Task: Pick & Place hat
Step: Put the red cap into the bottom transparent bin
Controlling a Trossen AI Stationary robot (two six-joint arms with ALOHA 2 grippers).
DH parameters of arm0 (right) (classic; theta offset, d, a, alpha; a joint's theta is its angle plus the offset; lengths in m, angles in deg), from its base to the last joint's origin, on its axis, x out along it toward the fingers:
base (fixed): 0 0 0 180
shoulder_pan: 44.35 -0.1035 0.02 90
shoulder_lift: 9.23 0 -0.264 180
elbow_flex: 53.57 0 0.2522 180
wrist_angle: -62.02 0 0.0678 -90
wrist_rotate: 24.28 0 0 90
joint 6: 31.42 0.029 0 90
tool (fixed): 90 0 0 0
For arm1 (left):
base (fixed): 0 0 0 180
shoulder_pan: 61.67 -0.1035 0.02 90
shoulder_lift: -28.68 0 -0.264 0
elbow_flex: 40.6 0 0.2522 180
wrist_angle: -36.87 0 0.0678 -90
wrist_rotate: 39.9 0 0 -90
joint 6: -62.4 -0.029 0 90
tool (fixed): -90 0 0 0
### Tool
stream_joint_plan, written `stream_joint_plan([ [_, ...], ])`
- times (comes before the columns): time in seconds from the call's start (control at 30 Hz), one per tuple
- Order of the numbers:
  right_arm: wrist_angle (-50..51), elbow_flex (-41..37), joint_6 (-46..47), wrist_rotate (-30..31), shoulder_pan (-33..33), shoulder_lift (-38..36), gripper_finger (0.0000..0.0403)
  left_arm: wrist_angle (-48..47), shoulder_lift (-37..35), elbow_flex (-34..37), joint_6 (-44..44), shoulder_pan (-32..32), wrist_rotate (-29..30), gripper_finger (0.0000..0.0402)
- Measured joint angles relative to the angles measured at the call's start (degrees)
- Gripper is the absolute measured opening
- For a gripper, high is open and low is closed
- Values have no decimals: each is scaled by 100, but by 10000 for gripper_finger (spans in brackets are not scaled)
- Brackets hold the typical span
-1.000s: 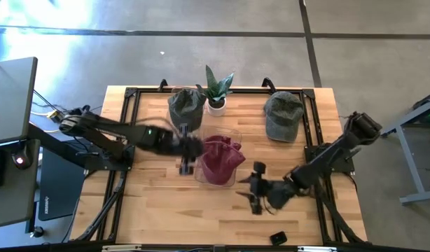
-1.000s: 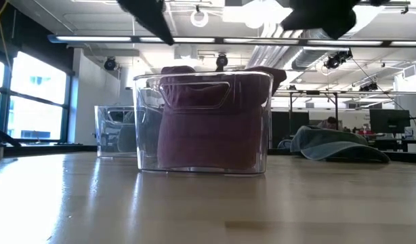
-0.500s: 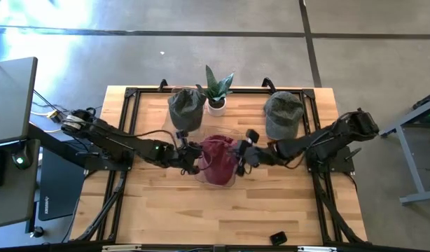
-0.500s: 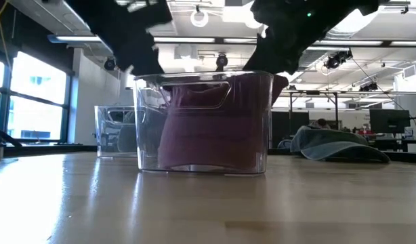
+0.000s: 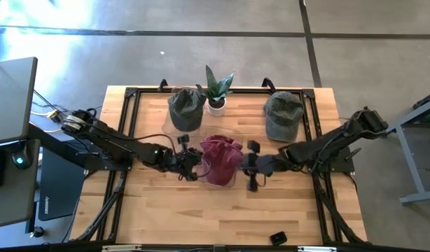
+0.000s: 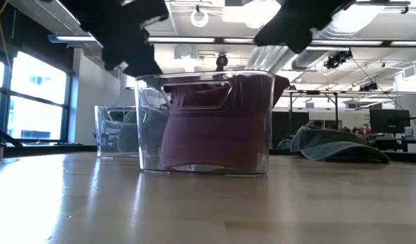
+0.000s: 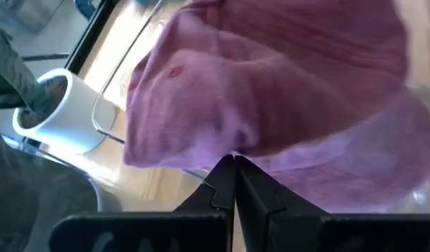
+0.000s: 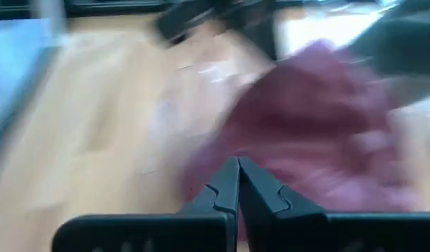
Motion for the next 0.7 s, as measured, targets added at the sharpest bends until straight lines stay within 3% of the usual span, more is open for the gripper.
stream_joint_plan([
  [0.13,661,0,529,-635,-187,23,3,-167,-69,-259,2,179,135,4],
  [0.27,1448,-6,801,392,-79,173,2,-317,-62,-226,37,146,207,4],
  [0.4,1248,-7,768,1275,162,207,3,-205,135,-225,142,-120,570,4],
  [0.6,793,-1,570,649,694,277,3,378,577,-227,-250,-499,117,4],
  [0.7,919,0,677,261,833,402,3,340,655,-225,-286,-481,168,4],
])
